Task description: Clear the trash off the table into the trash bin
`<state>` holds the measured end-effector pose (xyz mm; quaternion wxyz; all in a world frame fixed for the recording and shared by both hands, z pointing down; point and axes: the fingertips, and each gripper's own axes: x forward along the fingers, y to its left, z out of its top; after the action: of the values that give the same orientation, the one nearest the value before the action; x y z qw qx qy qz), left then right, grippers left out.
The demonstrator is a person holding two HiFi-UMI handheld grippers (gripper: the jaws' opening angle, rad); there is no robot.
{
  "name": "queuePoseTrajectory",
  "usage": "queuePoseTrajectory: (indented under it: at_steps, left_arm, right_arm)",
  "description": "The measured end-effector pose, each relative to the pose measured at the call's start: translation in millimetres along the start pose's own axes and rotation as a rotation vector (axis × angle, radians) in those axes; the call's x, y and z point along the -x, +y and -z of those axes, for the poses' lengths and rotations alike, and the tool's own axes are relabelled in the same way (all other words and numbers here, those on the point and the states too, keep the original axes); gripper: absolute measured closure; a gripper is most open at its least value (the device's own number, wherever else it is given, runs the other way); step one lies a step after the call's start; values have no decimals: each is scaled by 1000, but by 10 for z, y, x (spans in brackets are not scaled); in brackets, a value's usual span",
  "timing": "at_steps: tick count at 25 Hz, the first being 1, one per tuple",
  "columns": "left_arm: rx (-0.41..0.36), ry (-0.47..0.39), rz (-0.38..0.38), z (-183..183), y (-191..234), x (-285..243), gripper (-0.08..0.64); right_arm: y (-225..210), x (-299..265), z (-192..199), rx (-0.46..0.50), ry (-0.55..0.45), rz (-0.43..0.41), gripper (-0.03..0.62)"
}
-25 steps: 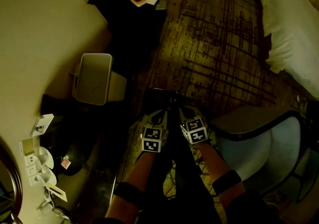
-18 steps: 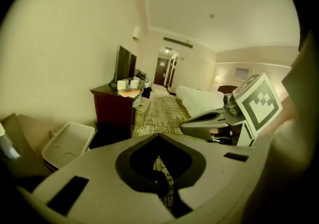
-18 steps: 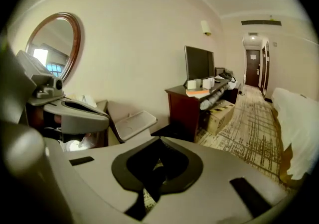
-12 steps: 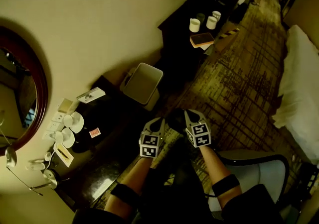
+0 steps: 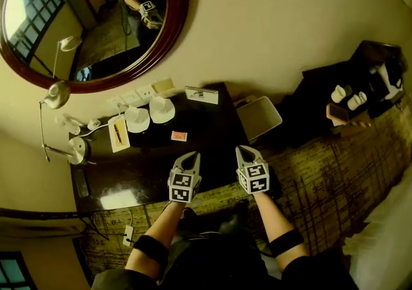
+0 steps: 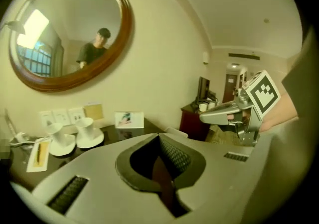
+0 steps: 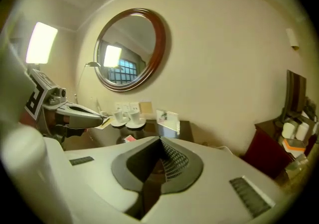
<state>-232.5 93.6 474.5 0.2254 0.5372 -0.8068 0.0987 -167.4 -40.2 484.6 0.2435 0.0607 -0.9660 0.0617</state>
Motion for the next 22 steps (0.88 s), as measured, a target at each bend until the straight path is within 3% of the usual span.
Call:
queuePoseTrajectory:
  at_steps: [5, 10, 16, 22]
  left_arm:
    - [102, -24, -229, 201, 1054, 765, 557]
    - [172, -34, -366, 449, 1665, 1383, 557]
    - [189, -23, -393, 660, 1902, 1580, 557]
    - [202, -22, -352, 665, 1893, 1495, 557]
  right_arm:
    - [1135, -608, -356, 103, 1, -212, 583]
    - [2009, -852, -453, 184, 15, -353, 583]
    - [2324, -918, -374, 220, 45, -389, 583]
    - [2293, -984, -343, 239, 64, -371, 583]
